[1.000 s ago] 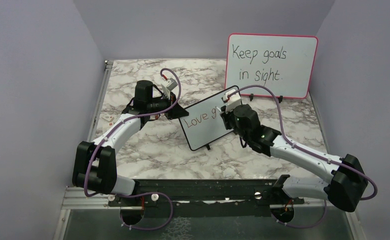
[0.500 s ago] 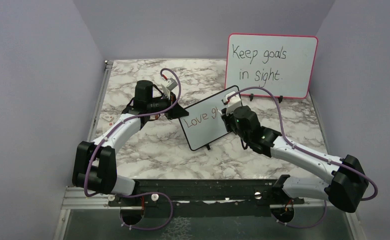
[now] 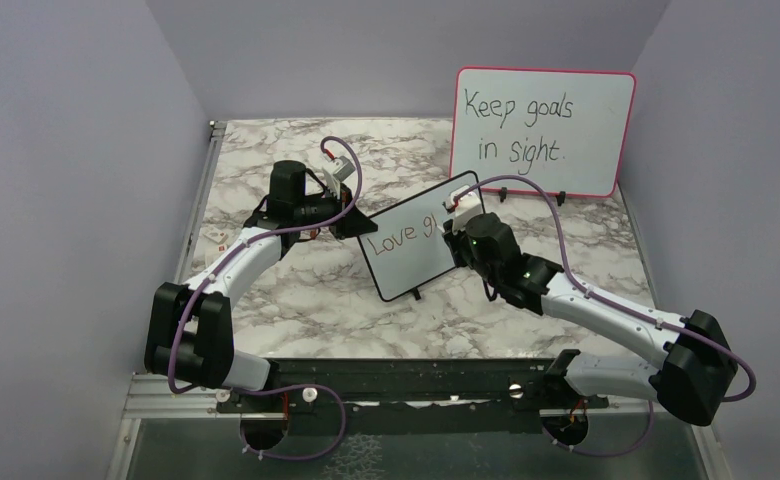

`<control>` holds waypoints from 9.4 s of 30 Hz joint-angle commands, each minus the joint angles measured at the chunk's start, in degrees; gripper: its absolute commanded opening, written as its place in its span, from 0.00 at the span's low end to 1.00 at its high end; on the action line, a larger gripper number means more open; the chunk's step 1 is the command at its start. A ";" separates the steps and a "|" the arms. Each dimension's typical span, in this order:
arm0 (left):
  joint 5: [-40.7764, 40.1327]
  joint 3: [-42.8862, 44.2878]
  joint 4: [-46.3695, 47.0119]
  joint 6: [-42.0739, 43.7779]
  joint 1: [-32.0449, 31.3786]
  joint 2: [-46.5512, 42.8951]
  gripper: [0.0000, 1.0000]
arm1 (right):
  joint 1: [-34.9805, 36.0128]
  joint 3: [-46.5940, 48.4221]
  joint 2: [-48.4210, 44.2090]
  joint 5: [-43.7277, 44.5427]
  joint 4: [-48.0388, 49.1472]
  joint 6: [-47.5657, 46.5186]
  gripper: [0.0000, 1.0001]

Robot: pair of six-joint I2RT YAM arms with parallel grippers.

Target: Write a sentence on the whiteboard

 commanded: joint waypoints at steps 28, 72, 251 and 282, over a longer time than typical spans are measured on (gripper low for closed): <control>-9.23 -1.45 -6.55 5.65 -0.59 2.77 0.00 | -1.02 0.54 0.06 0.73 5.85 -1.45 0.00; -9.93 -1.36 -6.91 5.65 -0.60 2.81 0.00 | -2.56 -0.71 -3.22 1.99 3.37 0.02 0.00; -11.16 -0.65 -8.50 7.41 -0.57 3.36 0.00 | -6.56 -0.75 -3.37 -2.39 5.19 -3.02 0.00; -11.39 -0.63 -8.76 7.58 -0.60 3.25 0.00 | -7.05 -1.25 -2.05 -2.31 2.93 -2.15 0.01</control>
